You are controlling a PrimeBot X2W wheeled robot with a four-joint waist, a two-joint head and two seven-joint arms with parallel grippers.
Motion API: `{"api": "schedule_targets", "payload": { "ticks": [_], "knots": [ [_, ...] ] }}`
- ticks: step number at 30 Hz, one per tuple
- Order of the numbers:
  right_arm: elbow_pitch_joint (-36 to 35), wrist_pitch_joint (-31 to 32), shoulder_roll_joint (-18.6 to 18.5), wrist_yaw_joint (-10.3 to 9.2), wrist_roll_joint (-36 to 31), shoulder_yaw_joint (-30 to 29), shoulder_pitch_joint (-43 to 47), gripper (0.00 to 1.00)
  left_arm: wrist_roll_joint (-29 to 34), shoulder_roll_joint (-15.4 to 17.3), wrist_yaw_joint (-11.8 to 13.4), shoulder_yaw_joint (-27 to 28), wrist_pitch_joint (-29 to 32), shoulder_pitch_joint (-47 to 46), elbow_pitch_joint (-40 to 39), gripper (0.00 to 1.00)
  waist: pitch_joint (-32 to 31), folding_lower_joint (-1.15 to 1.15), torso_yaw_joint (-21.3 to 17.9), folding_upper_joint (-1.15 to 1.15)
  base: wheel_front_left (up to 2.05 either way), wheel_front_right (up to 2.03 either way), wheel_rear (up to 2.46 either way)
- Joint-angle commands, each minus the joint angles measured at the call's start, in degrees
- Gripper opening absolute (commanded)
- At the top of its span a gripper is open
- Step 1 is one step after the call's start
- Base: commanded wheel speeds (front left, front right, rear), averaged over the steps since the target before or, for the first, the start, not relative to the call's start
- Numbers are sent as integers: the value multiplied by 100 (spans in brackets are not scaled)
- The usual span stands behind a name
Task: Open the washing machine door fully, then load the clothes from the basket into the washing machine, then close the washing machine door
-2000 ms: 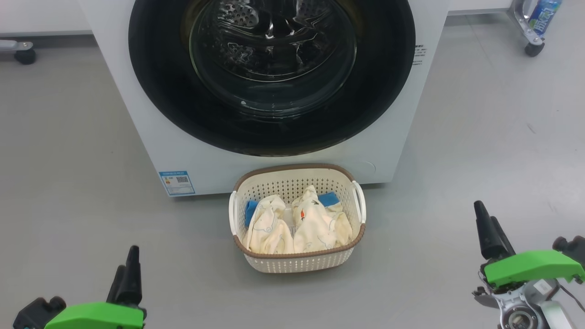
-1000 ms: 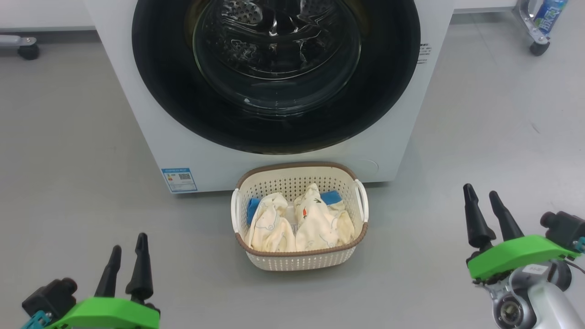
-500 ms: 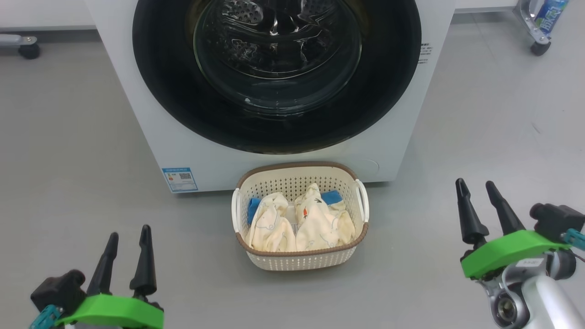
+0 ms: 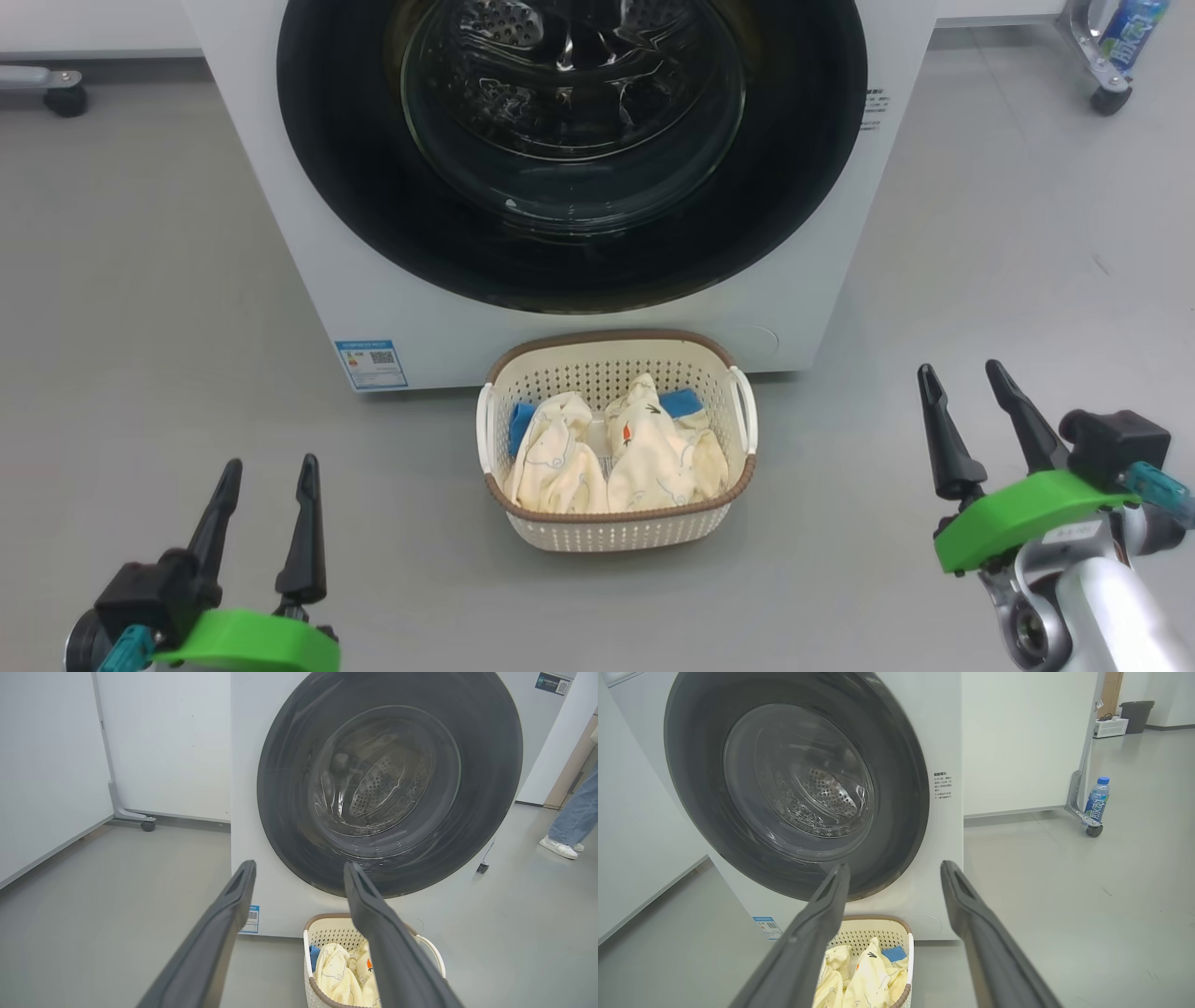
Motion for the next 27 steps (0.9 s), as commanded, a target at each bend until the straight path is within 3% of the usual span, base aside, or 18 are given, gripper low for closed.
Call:
{"api": "schedule_targets", "payload": {
  "ticks": [1,27],
  "knots": [
    [-219,-27,-136,-17,-163,108,-368,100,184,181,29,146,-89,-262,-202,100,3,0,-2,0,0,0,0],
    [-185,71,-105,-17,-199,113,-317,100,99,216,265,233,-74,-195,-212,100,12,0,-27,0,0,0,0]
  ]
}}
